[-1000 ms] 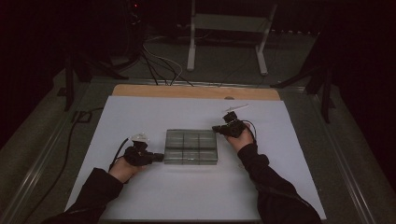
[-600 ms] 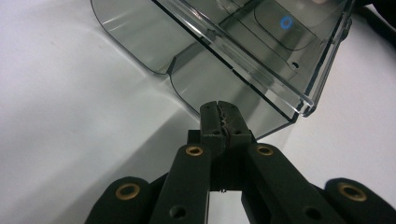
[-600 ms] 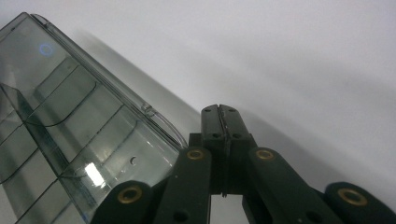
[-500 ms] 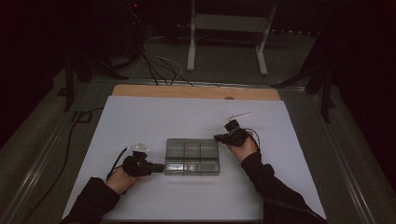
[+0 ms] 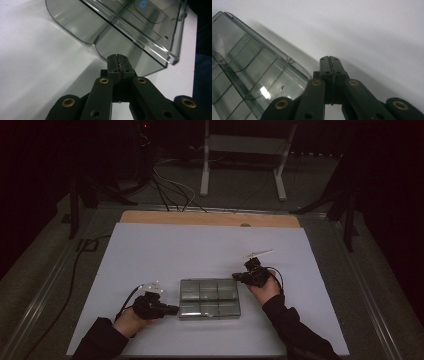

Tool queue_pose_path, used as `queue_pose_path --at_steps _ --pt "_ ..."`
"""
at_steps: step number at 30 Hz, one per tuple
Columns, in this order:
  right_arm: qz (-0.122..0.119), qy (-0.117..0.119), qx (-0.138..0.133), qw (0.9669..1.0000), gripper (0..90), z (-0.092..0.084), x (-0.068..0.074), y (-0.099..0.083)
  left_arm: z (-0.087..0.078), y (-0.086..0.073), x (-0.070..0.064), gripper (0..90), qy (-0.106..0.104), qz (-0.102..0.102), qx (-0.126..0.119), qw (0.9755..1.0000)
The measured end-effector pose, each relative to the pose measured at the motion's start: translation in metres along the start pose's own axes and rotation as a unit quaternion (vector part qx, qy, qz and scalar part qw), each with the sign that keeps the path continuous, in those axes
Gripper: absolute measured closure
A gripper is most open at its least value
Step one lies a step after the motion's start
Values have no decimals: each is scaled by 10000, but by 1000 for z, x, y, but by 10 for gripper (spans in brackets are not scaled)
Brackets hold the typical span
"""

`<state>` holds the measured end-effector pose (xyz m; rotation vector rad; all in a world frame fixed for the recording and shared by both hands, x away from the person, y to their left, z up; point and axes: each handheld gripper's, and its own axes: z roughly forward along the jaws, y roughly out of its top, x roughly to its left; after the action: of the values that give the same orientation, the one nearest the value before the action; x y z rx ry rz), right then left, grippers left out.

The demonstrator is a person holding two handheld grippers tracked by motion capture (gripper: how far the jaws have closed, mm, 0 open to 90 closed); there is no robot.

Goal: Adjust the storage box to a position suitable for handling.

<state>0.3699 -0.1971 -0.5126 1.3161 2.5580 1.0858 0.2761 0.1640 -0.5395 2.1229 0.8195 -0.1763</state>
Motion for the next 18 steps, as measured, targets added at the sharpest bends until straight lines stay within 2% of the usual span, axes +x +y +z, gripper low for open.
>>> queue_pose_path --at_steps 7,18 --pt "188 -8 -59 9998 900 -7 2 -11 2 1 -2 900 -35 22 21 10000" --pt "299 -5 -72 9995 900 -14 3 -21 5 -1 -7 900 -175 61 63 9998"
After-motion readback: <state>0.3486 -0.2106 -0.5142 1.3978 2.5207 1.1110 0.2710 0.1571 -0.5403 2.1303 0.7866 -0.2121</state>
